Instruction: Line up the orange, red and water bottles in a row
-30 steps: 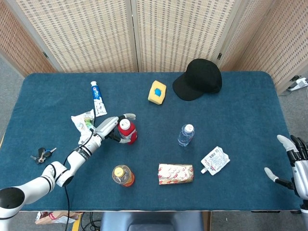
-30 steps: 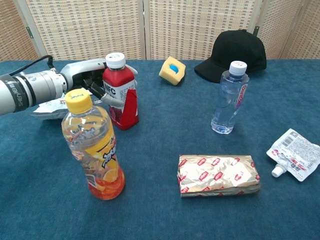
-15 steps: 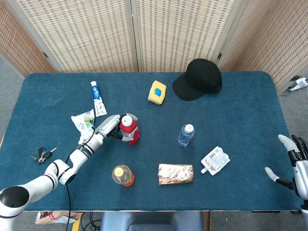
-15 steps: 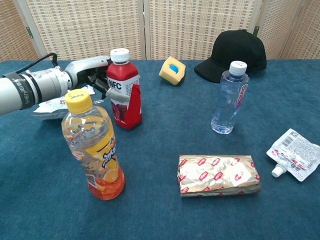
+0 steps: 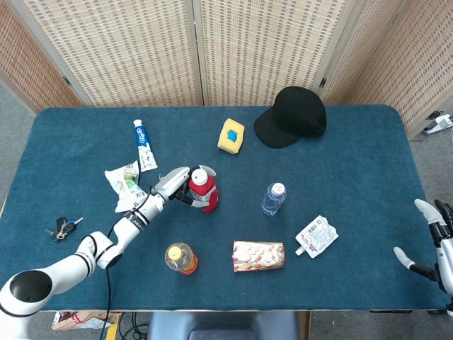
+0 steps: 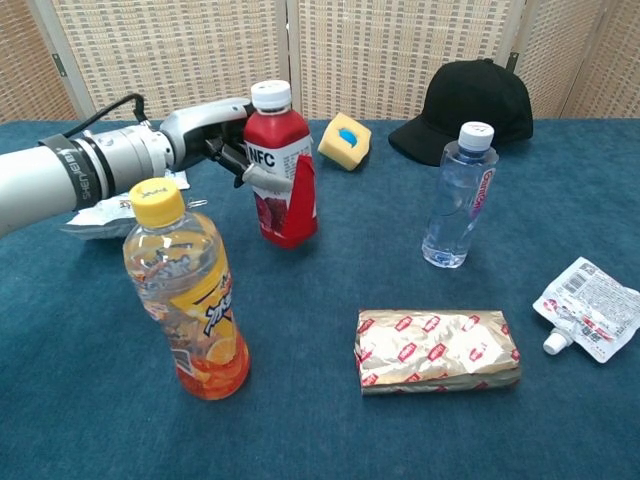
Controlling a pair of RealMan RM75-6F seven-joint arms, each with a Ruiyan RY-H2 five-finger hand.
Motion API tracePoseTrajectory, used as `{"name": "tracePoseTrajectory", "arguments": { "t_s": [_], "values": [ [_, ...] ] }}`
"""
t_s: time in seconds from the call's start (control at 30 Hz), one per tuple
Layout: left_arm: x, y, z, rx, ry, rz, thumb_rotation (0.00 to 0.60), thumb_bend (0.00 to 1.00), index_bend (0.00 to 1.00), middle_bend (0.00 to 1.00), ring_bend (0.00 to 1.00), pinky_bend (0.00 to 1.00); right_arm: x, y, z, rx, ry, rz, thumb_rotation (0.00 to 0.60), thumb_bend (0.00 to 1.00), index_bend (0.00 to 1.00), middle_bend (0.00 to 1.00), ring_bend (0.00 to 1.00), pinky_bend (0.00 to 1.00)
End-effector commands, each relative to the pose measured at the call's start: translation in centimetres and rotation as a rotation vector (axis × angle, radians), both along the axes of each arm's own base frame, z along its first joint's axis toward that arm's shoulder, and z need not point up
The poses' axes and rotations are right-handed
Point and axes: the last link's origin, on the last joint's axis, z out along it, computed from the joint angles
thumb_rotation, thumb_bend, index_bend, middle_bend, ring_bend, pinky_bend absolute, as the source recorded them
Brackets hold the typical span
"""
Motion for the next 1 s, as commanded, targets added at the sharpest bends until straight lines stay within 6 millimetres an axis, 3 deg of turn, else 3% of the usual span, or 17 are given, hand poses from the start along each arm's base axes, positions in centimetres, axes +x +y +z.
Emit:
{"name": "tracePoseTrajectory", "arguments": {
  "t_s": [0.03, 0.4, 0.47, 0.57, 0.67, 0.77, 1.0],
  "values": [
    [0.4, -0.3, -0.6, -0.010, 0.011, -0.018, 0.600, 0.12, 0.52, 0.39, 0.45, 0.70, -0.1, 0.1, 0.1, -0.003, 0.000, -0.001, 0.600, 0.22, 0.12, 0.15, 0.01, 0.04],
    [1.6, -0.5, -2.4, -0.008, 0.052, -0.050, 0.600, 0.12, 0.48, 0.39, 0.43, 0.69, -0.5, 0.5, 0.5, -0.014, -0.004, -0.009, 0.600, 0.22, 0.12, 0.15, 0.01, 0.04],
    [1.5, -0.5, -2.4, -0.020, 0.065, -0.054, 0.600, 0.11, 0.39, 0.32, 0.32, 0.59, -0.6, 0.6, 0.5, -0.014, -0.004, -0.011, 0.600, 0.22, 0.12, 0.15, 0.01, 0.04],
    [1.5, -0.6, -2.0, -0.022, 0.054, -0.053, 0.600, 0.12, 0.19, 0.13, 0.11, 0.36, -0.6, 0.6, 0.5, -0.015, -0.007, -0.008, 0.600, 0.22, 0.12, 0.15, 0.01, 0.04],
    [1.3, -0.6, -1.4, -0.015, 0.047, -0.057, 0.600, 0.12, 0.07, 0.04, 0.03, 0.25, -0.6, 0.6, 0.5, -0.015, -0.008, -0.005, 0.600, 0.22, 0.12, 0.15, 0.01, 0.04],
    [1.1, -0.7, -0.8, -0.008, 0.049, -0.066, 0.600, 0.11, 0.01, 0.00, 0.00, 0.20, -0.5, 0.6, 0.5, -0.018, -0.011, 0.001, 0.600, 0.23, 0.12, 0.15, 0.01, 0.04],
    [0.0, -1.5, 1.4, 0.000, 0.039, -0.077, 0.600, 0.11, 0.00, 0.00, 0.00, 0.20, -0.5, 0.7, 0.7, -0.024, -0.012, 0.011, 0.600, 0.23, 0.12, 0.15, 0.01, 0.04]
  ]
}}
